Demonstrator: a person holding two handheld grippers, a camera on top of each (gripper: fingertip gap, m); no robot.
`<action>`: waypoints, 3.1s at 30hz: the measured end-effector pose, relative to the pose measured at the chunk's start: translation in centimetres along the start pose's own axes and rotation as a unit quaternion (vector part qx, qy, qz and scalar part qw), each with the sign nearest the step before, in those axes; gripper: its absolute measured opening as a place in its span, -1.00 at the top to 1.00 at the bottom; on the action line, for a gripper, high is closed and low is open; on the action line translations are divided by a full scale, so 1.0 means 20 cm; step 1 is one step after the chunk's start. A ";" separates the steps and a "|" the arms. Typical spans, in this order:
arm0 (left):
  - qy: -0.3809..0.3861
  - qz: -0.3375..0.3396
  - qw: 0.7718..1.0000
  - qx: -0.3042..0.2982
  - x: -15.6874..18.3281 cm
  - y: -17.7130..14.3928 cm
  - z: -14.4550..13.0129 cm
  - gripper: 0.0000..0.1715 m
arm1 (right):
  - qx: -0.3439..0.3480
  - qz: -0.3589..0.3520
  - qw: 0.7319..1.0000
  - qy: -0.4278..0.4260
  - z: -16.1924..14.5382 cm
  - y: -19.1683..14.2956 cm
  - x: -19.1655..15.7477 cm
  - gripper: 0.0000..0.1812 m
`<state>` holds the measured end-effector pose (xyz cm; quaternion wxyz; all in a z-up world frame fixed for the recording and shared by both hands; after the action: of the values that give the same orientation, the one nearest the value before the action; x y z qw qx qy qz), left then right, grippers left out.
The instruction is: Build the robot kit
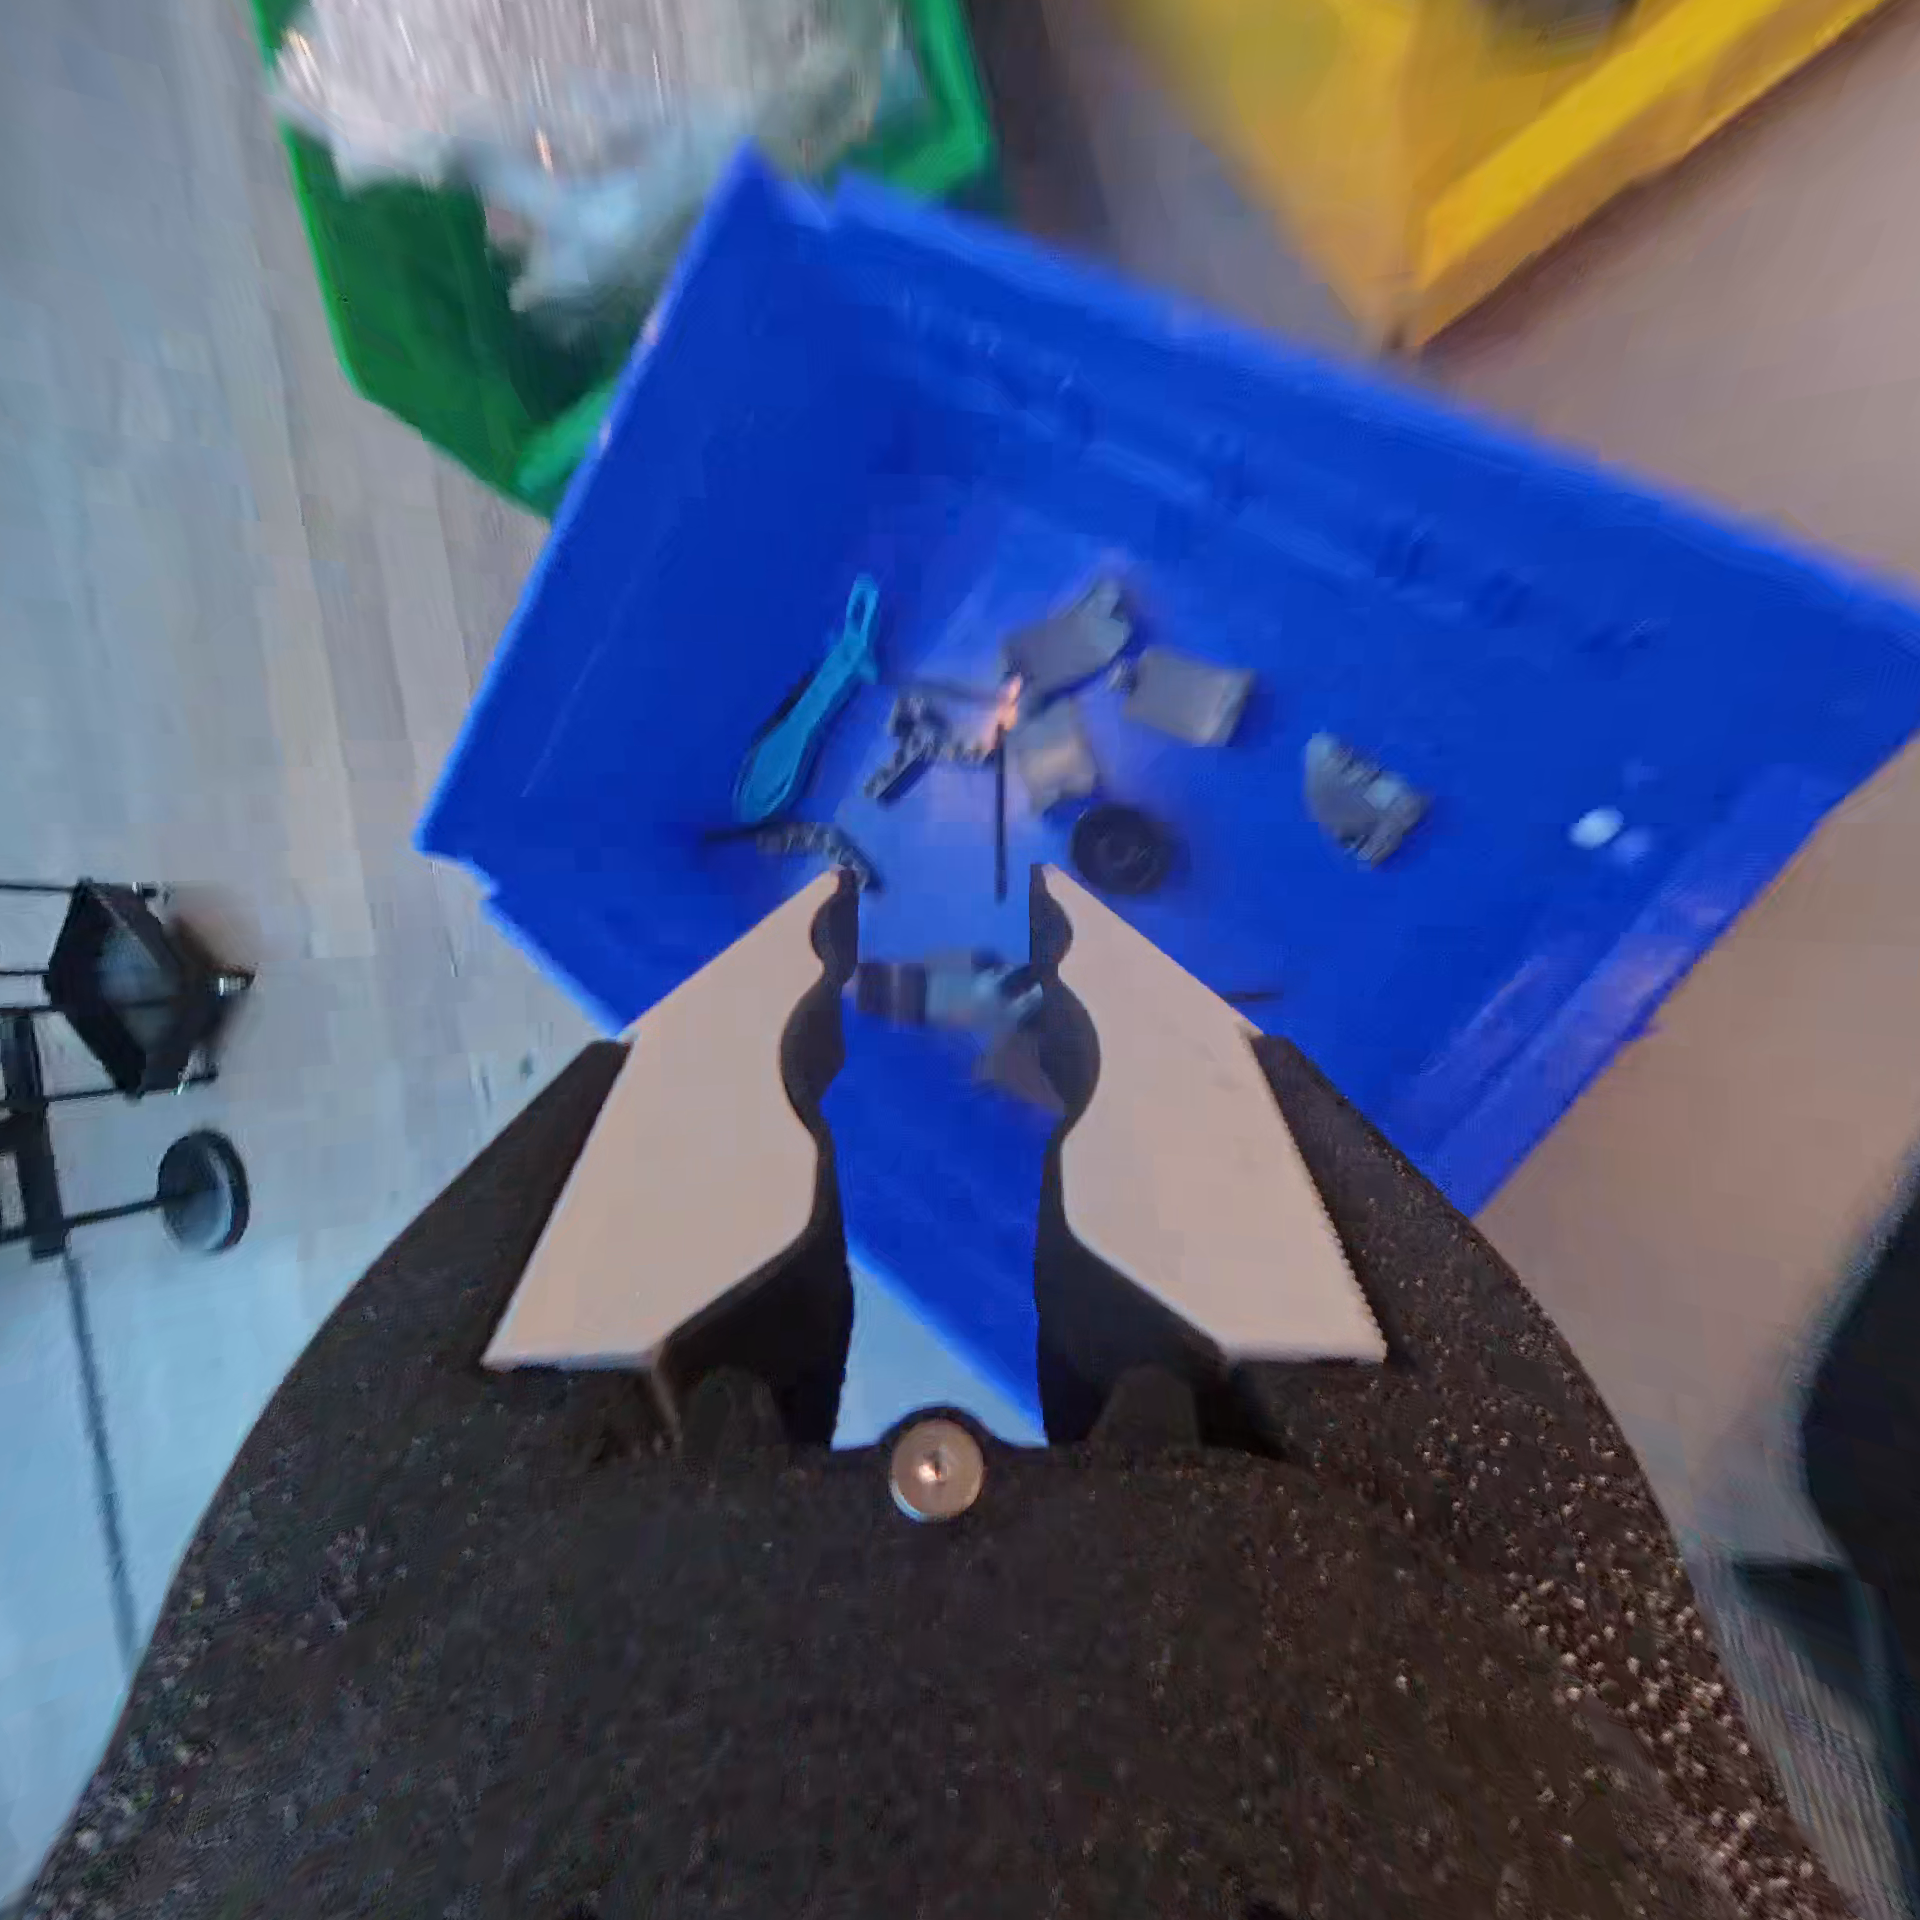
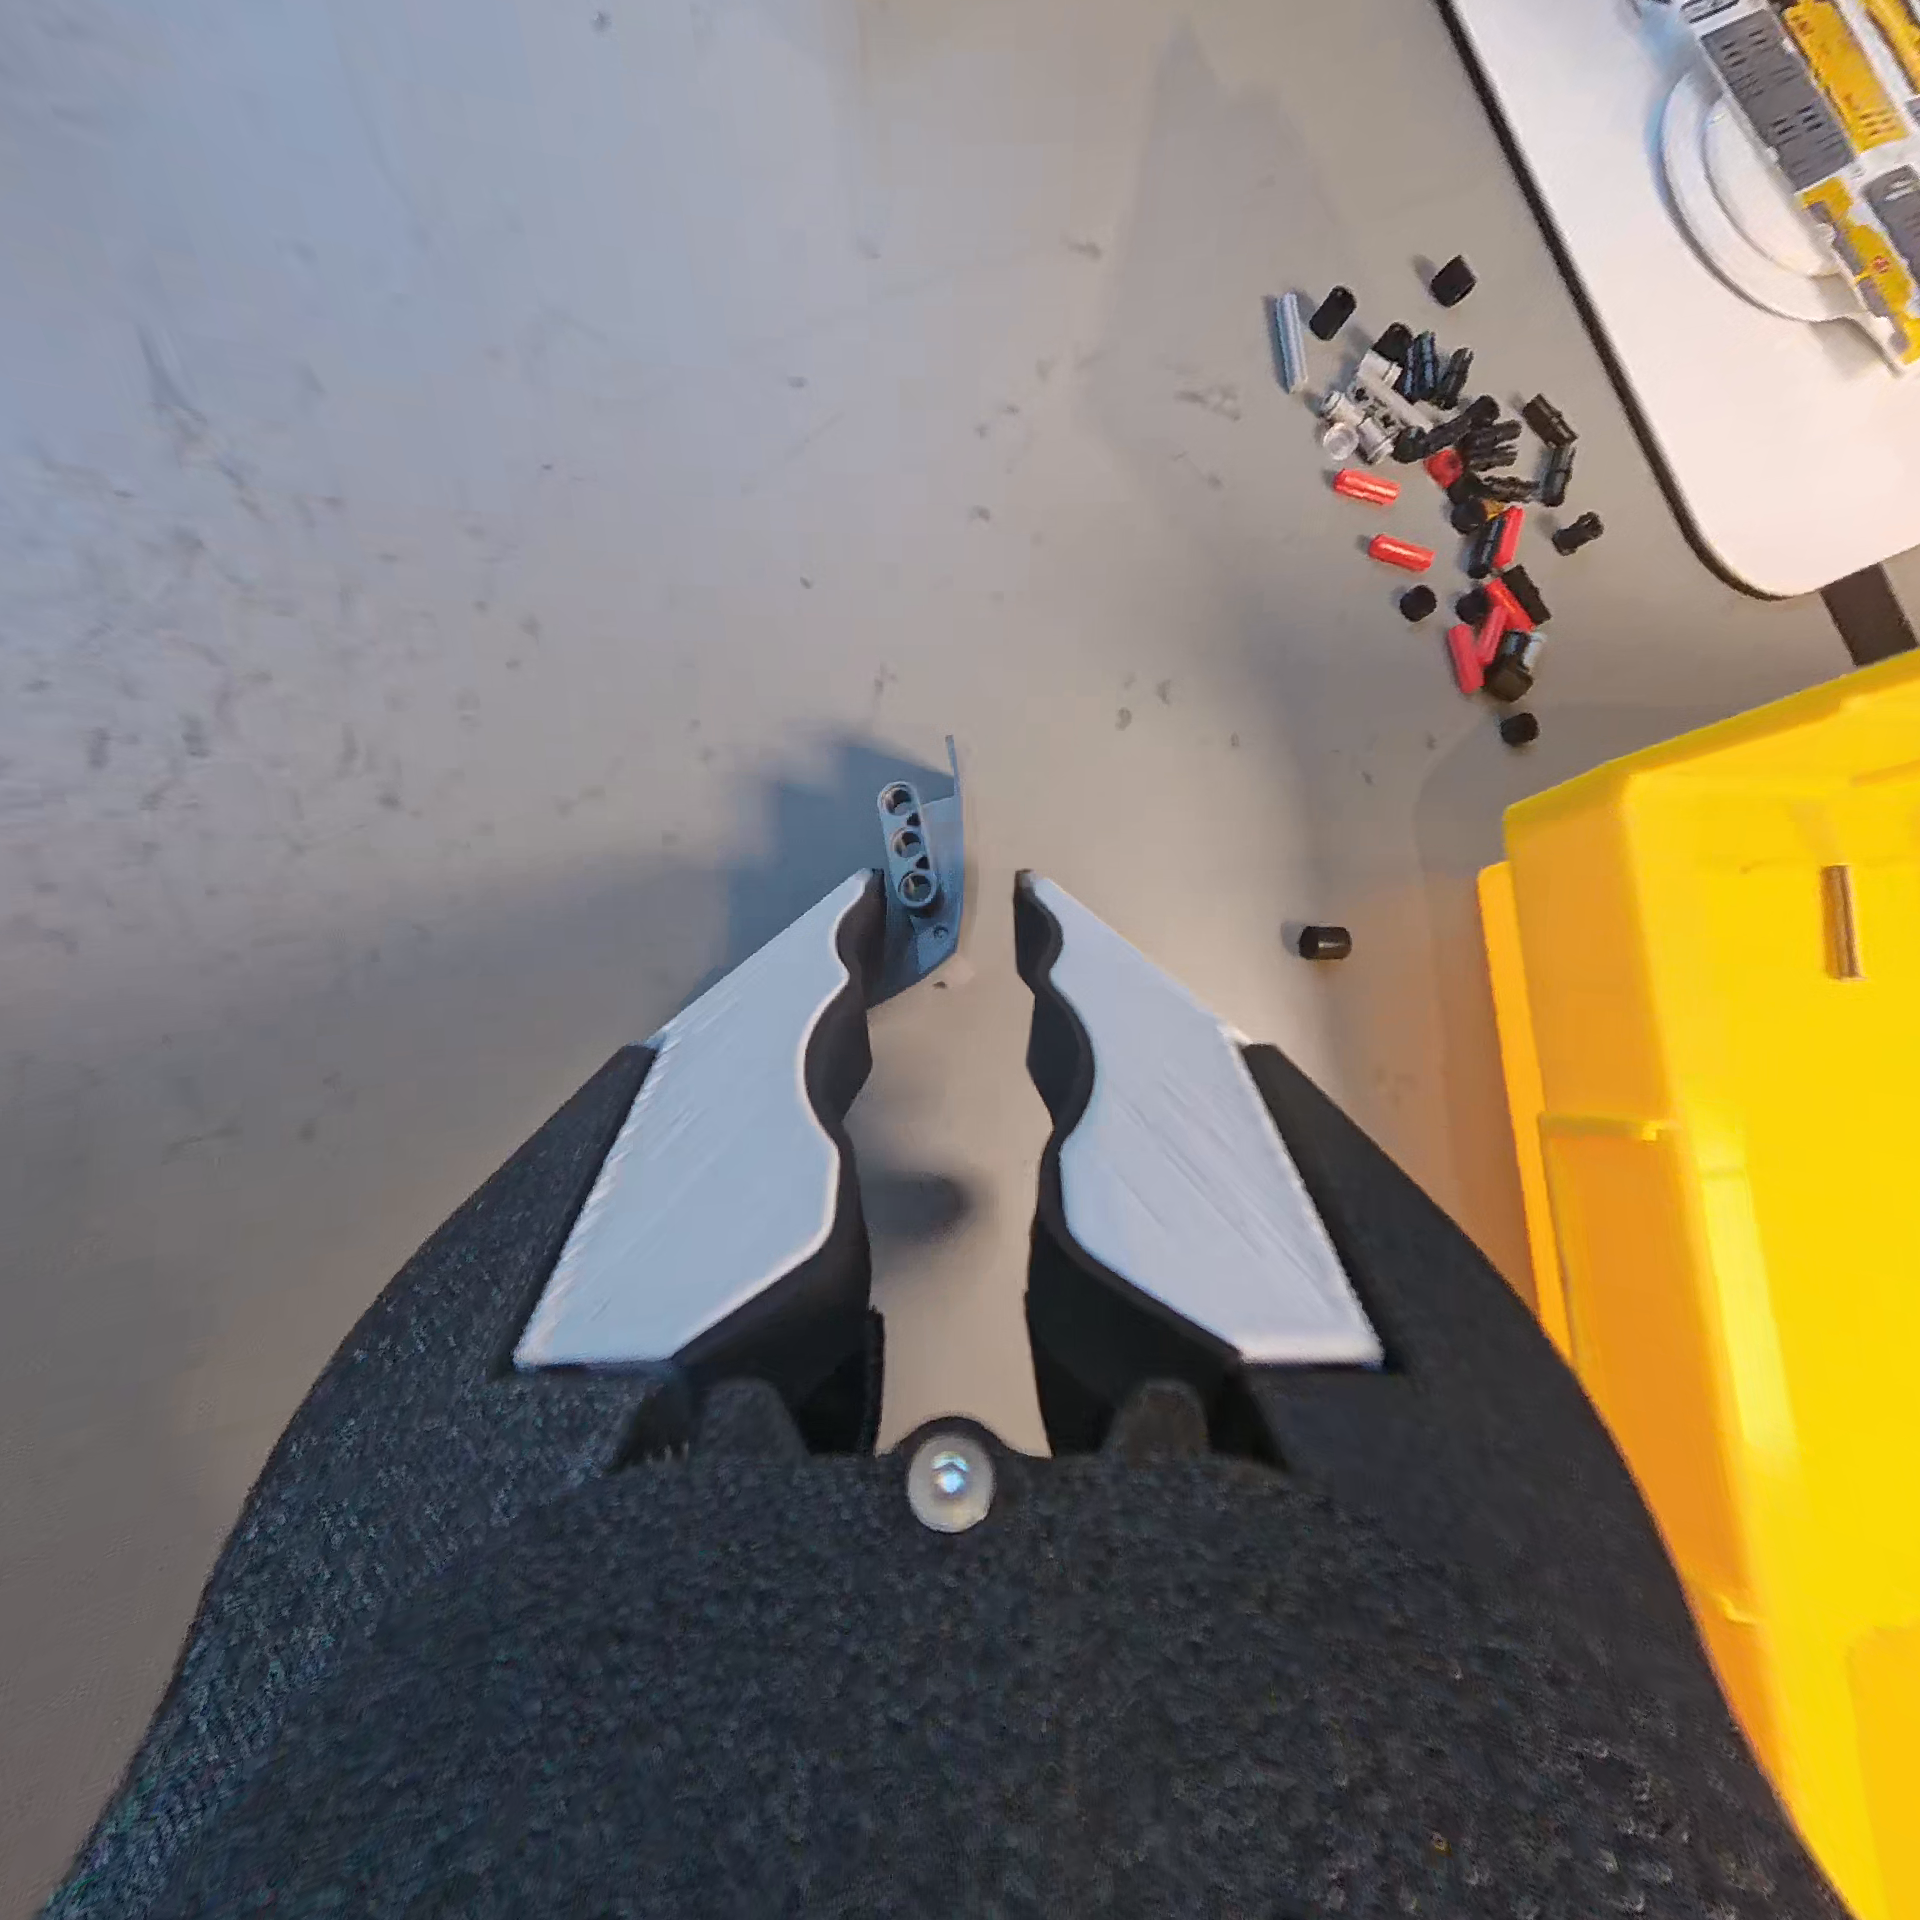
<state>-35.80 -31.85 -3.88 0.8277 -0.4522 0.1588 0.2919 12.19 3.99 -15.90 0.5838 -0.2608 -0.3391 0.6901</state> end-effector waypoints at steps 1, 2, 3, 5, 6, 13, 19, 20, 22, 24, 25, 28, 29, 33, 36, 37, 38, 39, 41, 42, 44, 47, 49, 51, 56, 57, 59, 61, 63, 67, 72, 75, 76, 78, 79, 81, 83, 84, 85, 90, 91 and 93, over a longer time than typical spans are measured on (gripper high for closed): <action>0.021 -0.006 0.999 -0.043 -0.06 0.06 -0.06 0.62 | 0.013 0.002 1.000 0.003 0.01 -0.02 0.00 0.71; 0.043 -0.017 0.996 -0.080 -0.10 0.12 -0.10 0.62 | 0.029 0.002 1.000 0.008 0.03 -0.04 0.01 0.69; 0.067 -0.027 0.991 -0.113 -0.13 0.18 -0.14 0.62 | 0.044 0.004 0.999 0.011 0.05 -0.07 0.01 0.69; 0.124 -0.054 0.975 -0.178 -0.14 0.28 -0.20 0.60 | 0.069 0.006 0.998 0.012 0.08 -0.11 0.00 0.69; 0.151 -0.064 0.965 -0.206 -0.14 0.32 -0.21 0.60 | 0.076 0.005 0.997 0.010 0.09 -0.13 0.00 0.69; 0.260 -0.134 0.895 -0.336 -0.07 0.56 -0.28 0.59 | 0.102 -0.002 0.995 0.015 0.06 -0.25 -0.06 0.69; 0.302 -0.165 0.856 -0.386 -0.04 0.57 -0.32 0.99 | 0.119 -0.005 0.992 0.035 -0.01 -0.32 -0.08 0.69; 0.301 -0.153 0.866 -0.369 -0.06 0.56 -0.29 1.00 | 0.123 -0.006 0.992 0.037 -0.01 -0.33 -0.08 0.69; 0.287 -0.124 0.893 -0.325 -0.11 0.51 -0.22 0.99 | 0.131 -0.013 0.991 0.035 -0.02 -0.35 -0.07 0.69; 0.275 -0.075 0.920 -0.269 -0.18 0.42 -0.14 0.99 | 0.143 -0.020 0.989 0.028 -0.01 -0.36 -0.07 0.69; 0.265 -0.047 0.934 -0.236 -0.22 0.37 -0.10 0.99 | 0.152 -0.024 0.988 0.023 0.00 -0.37 -0.07 0.69; 0.217 0.056 0.970 -0.098 -0.32 0.17 0.09 0.99 | 0.181 -0.027 0.983 0.008 0.04 -0.37 -0.07 0.69; 0.193 0.079 0.977 -0.035 -0.31 0.09 0.17 1.00 | 0.190 -0.025 0.981 0.003 0.06 -0.36 -0.07 0.69; 0.100 0.030 0.975 0.197 -0.02 -0.21 0.44 1.00 | 0.212 -0.011 0.977 -0.019 0.13 -0.32 -0.11 0.69; 0.063 -0.059 0.945 0.316 0.40 -0.33 0.57 1.00 | 0.219 0.002 0.975 -0.037 0.18 -0.28 -0.15 0.68; 0.053 -0.090 0.934 0.342 0.56 -0.34 0.60 1.00 | 0.220 0.007 0.975 -0.043 0.19 -0.27 -0.17 0.68; 0.045 -0.117 0.924 0.362 0.72 -0.33 0.63 1.00 | 0.219 0.010 0.974 -0.049 0.20 -0.26 -0.19 0.68; 0.038 -0.142 0.915 0.375 0.88 -0.32 0.66 1.00 | 0.216 0.013 0.975 -0.055 0.21 -0.24 -0.21 0.68; 0.041 -0.186 0.904 0.382 1.19 -0.25 0.70 1.00 | 0.206 0.010 0.976 -0.068 0.22 -0.22 -0.23 0.68; 0.048 -0.204 0.902 0.378 1.32 -0.21 0.73 1.00 | 0.200 0.008 0.977 -0.075 0.22 -0.21 -0.24 0.68; 0.065 -0.232 0.900 0.362 1.55 -0.12 0.77 0.99 | 0.194 0.003 0.978 -0.083 0.22 -0.20 -0.25 0.68; 0.090 -0.250 0.905 0.333 1.76 -0.03 0.80 0.99 | 0.190 -0.011 0.979 -0.075 0.18 -0.20 -0.22 0.68; 0.101 -0.244 0.911 0.317 1.84 0.02 0.80 1.00 | 0.193 -0.020 0.979 -0.063 0.13 -0.21 -0.19 0.68; 0.111 -0.250 0.914 0.299 1.90 0.04 0.78 0.99 | 0.191 -0.021 0.980 -0.047 0.08 -0.21 -0.17 0.66; 0.160 -0.256 0.913 0.273 1.95 0.05 0.72 0.84 | 0.162 -0.017 0.986 -0.023 -0.01 -0.21 -0.12 0.59; 0.169 -0.262 0.912 0.268 1.95 0.05 0.71 0.79 | 0.155 -0.016 0.988 -0.015 -0.03 -0.20 -0.11 0.58; 0.177 -0.280 0.904 0.270 1.95 0.02 0.68 0.79 | 0.140 -0.016 0.990 -0.011 -0.05 -0.18 -0.10 0.58; 0.177 -0.296 0.901 0.264 1.94 0.01 0.66 0.77 | 0.124 -0.017 0.992 -0.006 -0.07 -0.15 -0.09 0.58; 0.167 -0.316 0.898 0.257 1.92 0.00 0.66 0.75 | 0.113 -0.015 0.993 -0.002 -0.08 -0.13 -0.09 0.59; 0.159 -0.344 0.893 0.244 1.90 0.02 0.65 0.69 | 0.098 -0.011 0.995 0.006 -0.09 -0.09 -0.08 0.59; 0.208 -0.331 0.876 0.282 1.95 -0.01 0.70 0.56 | 0.091 -0.008 0.996 0.004 -0.08 -0.06 -0.07 0.59; 0.229 -0.315 0.879 0.276 1.97 0.03 0.73 0.79 | 0.091 -0.008 0.996 0.001 -0.08 -0.06 -0.08 0.59; 0.217 -0.321 0.883 0.265 1.97 0.04 0.75 0.82 | 0.090 -0.009 0.996 0.000 -0.08 -0.06 -0.08 0.59; 0.176 -0.334 0.895 0.238 1.96 0.06 0.79 0.99 | 0.091 -0.008 0.996 0.000 -0.09 -0.06 -0.08 0.59; 0.154 -0.339 0.901 0.222 1.94 0.07 0.81 0.99 | 0.093 -0.007 0.996 0.001 -0.09 -0.06 -0.08 0.59; 0.112 -0.353 0.909 0.191 1.92 0.10 0.85 0.99 | 0.096 -0.004 0.995 0.003 -0.09 -0.06 -0.08 0.59; 0.080 -0.371 0.910 0.170 1.91 0.12 0.88 0.99 | 0.098 -0.005 0.995 0.003 -0.09 -0.06 -0.08 0.59; 0.074 -0.378 0.909 0.159 1.91 0.13 0.88 0.99 | 0.098 -0.005 0.995 0.002 -0.09 -0.06 -0.09 0.59; 0.069 -0.380 0.909 0.154 1.91 0.14 0.88 0.98 | 0.099 -0.006 0.995 0.002 -0.09 -0.06 -0.09 0.59; 0.062 -0.383 0.907 0.165 1.91 0.14 0.88 0.74 | 0.108 -0.010 0.994 0.007 -0.09 -0.08 -0.08 0.59; 0.061 -0.386 0.903 0.176 1.90 0.13 0.88 0.71 | 0.111 -0.010 0.994 0.008 -0.09 -0.08 -0.08 0.59; 0.060 -0.388 0.896 0.210 1.89 0.09 0.89 0.66 | 0.117 -0.013 0.993 0.005 -0.08 -0.09 -0.08 0.59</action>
<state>-7.57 -3.24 -15.27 0.9398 -0.3103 0.0779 -0.1198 14.82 2.87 -15.66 0.6211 -0.1897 -0.2562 0.7160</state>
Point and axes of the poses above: each gripper's, where its closed fingertips meet, y out along the fingers, z out of its top, x = y × z across the jaws, the point moved 6 cm from there along -y, back along the fingers, and after that the axes turned 14 degrees about z, right-handed, at the moved point
